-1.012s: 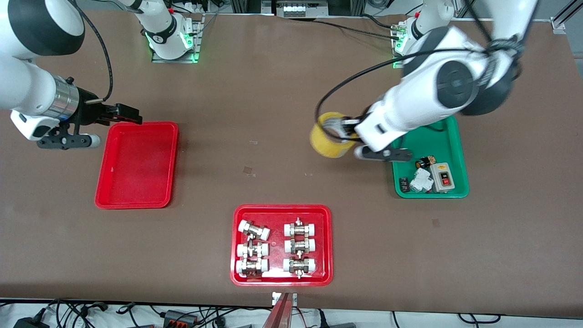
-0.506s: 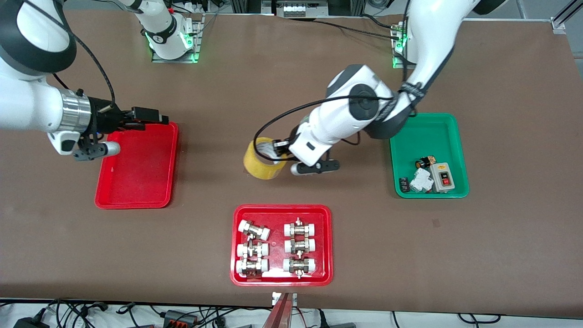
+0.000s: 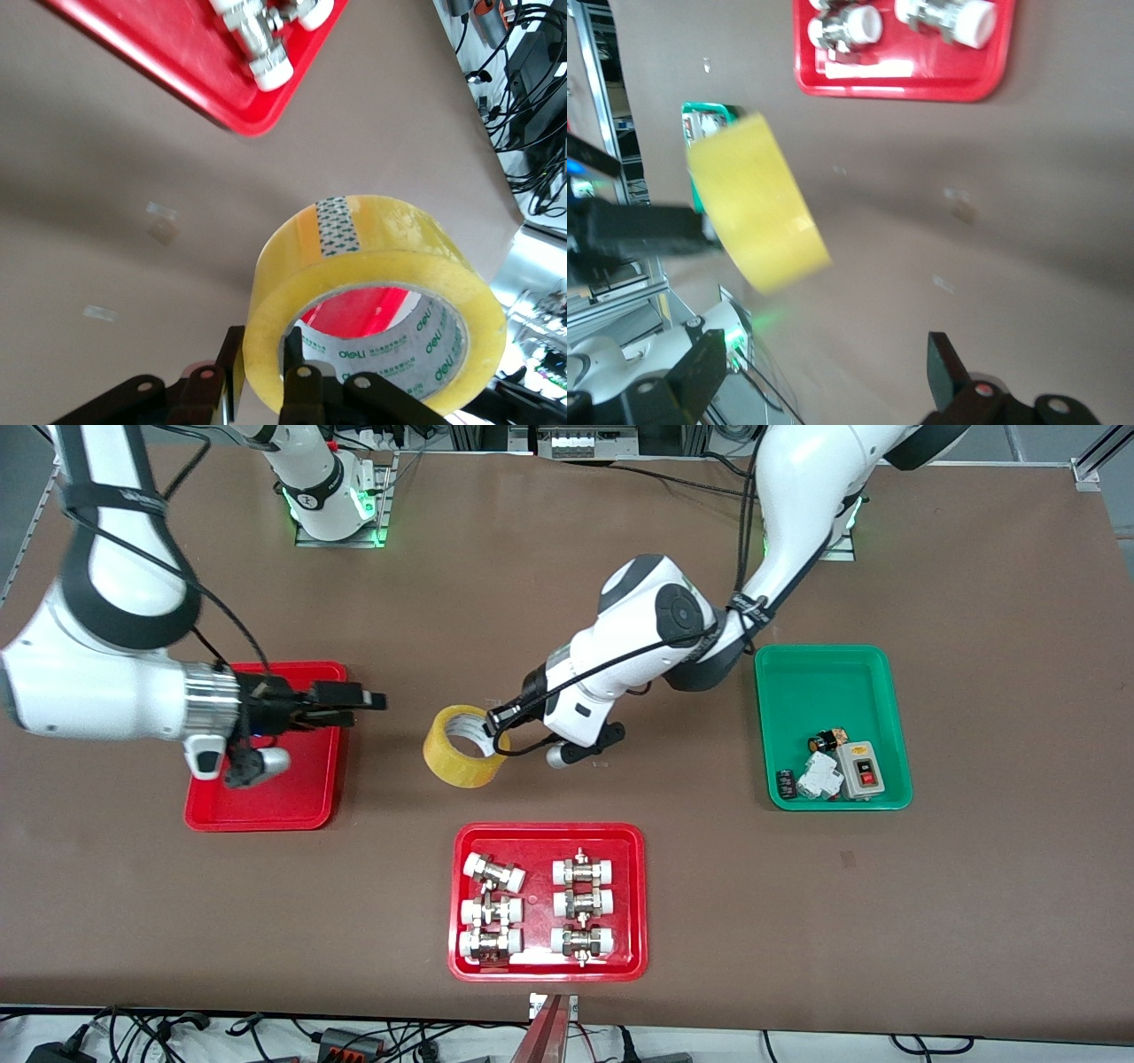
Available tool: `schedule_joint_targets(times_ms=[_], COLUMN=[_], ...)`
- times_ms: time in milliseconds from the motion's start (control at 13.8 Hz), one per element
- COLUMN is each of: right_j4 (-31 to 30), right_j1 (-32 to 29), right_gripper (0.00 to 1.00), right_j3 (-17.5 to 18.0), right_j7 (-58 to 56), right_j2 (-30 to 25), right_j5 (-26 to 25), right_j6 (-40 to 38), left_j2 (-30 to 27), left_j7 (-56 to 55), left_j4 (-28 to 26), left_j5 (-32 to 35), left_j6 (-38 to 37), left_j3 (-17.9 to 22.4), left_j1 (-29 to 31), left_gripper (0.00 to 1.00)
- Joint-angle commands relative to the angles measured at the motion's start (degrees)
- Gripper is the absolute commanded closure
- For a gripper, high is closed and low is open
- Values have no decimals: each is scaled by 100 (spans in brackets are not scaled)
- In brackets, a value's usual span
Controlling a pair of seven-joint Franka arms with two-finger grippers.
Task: Left arm passes tape to right arm into tray
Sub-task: 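Grasp the tape with the right gripper beside the left gripper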
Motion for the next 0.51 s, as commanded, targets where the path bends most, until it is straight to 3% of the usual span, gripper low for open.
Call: schedule_joint_targets(times_ms=[0, 434], right_j4=[297, 508], right_j1=[300, 494], right_gripper=[0, 0], right_j3=[-15, -6], right_j7=[-95, -113], right_j2=[254, 571], right_j5=[194, 186], right_j6=[265, 652], left_j2=[102, 93], left_j7=[-113, -96], left_j4=[216, 216], left_j5=[-134, -134], left_j6=[82, 82], left_j3=[38, 38], left_j1=[-116, -90], left_gripper=[100, 99])
